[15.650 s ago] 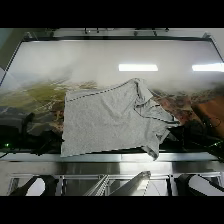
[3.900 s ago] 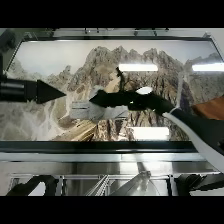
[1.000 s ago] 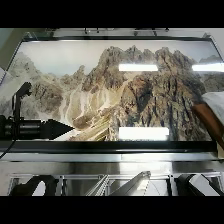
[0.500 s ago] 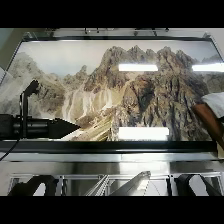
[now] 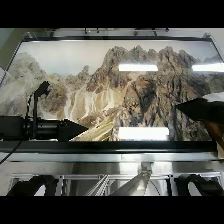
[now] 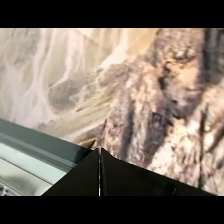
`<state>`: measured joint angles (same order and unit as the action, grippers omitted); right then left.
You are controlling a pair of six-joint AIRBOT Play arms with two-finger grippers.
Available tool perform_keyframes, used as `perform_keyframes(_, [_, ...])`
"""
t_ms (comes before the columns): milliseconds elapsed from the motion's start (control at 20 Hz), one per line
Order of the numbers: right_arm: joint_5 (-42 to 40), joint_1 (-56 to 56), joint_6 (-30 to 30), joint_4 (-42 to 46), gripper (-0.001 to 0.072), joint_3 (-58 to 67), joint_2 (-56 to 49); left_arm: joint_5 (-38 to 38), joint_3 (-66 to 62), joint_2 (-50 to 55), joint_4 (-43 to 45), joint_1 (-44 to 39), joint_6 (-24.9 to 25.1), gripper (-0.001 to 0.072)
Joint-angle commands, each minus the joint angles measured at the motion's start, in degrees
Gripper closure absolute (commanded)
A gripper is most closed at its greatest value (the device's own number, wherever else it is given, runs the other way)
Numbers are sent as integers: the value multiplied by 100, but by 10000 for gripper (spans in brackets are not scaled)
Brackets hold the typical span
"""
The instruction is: Fold the shirts.
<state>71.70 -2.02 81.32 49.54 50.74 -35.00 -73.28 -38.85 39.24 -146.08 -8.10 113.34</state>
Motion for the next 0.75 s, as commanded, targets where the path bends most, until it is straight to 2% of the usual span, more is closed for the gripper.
perform_keyframes(0, [-1322,1257,-210,170,695,-535,76,551,2,-35,50,-197,-39,695])
perform_keyframes(100, [-1687,1622,-205,168,695,-745,68,564,2,-168,81,-199,-37,695])
perform_keyframes(700, [-1469,1770,-203,81,695,-754,15,297,2,-883,107,697,-44,695])
